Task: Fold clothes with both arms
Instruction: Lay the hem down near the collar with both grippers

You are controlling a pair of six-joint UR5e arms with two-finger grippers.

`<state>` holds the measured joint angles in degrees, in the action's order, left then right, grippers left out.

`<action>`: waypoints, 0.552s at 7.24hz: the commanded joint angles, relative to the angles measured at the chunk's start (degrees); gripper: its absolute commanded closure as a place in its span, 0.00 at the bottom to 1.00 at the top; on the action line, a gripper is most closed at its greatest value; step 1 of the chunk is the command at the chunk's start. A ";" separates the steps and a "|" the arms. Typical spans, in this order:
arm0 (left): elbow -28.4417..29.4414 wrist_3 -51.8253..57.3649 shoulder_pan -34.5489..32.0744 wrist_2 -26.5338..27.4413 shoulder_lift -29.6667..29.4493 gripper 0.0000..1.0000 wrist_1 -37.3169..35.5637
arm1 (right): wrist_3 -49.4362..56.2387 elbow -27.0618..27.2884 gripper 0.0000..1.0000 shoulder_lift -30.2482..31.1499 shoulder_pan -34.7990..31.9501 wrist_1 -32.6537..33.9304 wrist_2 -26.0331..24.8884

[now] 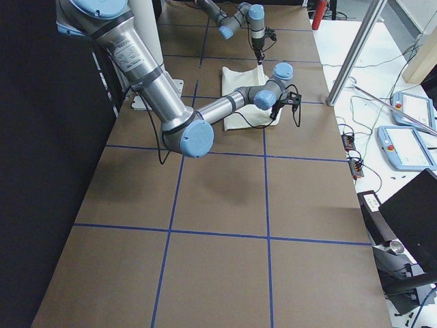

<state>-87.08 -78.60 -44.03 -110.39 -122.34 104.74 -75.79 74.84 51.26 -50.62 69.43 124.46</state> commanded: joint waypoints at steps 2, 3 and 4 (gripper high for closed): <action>-0.02 0.03 0.00 0.00 -0.36 1.00 -0.07 | 0.03 -0.05 1.00 -0.10 0.08 0.00 0.17; -0.11 0.03 0.00 0.00 -0.44 1.00 -0.07 | 0.29 0.13 1.00 -0.10 0.17 0.00 0.26; -0.11 -0.15 0.00 0.00 -0.53 0.50 -0.07 | 1.95 0.13 0.99 0.16 0.08 0.00 0.26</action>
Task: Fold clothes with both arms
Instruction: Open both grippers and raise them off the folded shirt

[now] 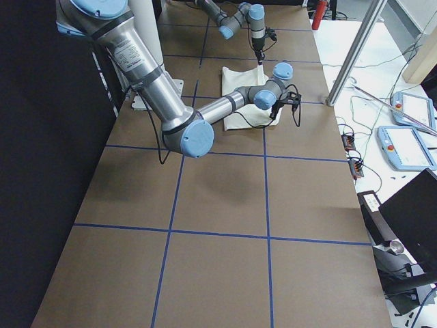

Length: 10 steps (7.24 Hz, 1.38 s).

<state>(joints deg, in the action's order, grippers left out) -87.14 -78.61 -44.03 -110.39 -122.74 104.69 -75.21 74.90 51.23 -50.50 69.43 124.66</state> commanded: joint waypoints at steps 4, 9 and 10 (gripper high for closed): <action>-3.72 -0.14 -0.61 0.09 0.39 0.00 -0.80 | 1.29 0.77 0.00 3.08 -0.21 -7.28 0.85; -19.37 -0.49 -1.14 -0.18 3.30 0.00 -13.79 | -1.25 22.27 0.00 20.81 10.92 -6.59 -7.56; -19.56 -0.49 -1.06 -0.18 3.30 0.00 -13.81 | -1.35 23.87 0.00 22.41 13.30 -6.59 -9.76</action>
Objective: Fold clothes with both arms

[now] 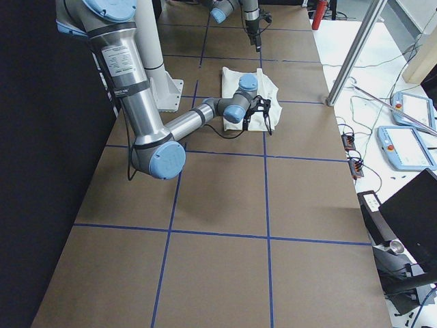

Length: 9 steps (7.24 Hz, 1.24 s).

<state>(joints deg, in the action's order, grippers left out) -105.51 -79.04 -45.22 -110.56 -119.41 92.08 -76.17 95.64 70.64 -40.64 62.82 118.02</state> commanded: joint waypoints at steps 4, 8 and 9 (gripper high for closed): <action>-1.19 -0.06 0.30 0.00 -0.03 0.00 -1.20 | -0.39 3.50 0.34 3.63 7.68 0.02 -6.92; -1.19 -0.06 0.74 0.17 0.05 0.00 -1.11 | -0.39 4.20 1.00 3.63 7.68 0.02 -6.31; -1.10 0.03 0.74 0.17 0.05 0.00 -1.02 | -0.65 4.81 1.00 3.63 7.68 0.02 -5.61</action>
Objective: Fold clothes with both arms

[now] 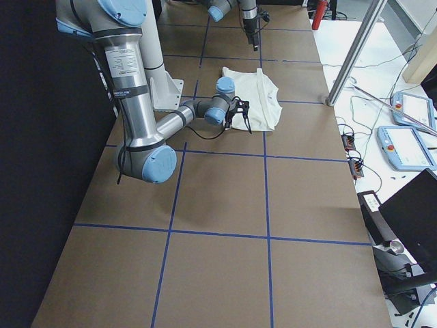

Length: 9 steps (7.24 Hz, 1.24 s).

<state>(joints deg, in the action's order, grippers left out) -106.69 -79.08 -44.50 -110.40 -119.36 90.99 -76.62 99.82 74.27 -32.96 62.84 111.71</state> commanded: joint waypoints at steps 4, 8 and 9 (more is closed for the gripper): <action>-0.10 -0.10 0.03 0.09 -0.17 0.00 -0.02 | -1.33 11.23 1.00 12.34 5.86 -0.17 0.96; -0.27 -1.60 1.78 0.18 -0.26 0.00 0.07 | -15.53 24.18 1.00 23.46 20.53 -0.61 1.14; -0.27 -1.69 2.39 0.09 -0.35 0.00 0.07 | -16.89 25.07 1.00 23.37 22.48 -0.70 0.96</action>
<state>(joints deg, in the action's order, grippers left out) -106.96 -80.63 -42.82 -110.25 -119.65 91.04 -90.26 122.90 96.92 -13.98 62.25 112.79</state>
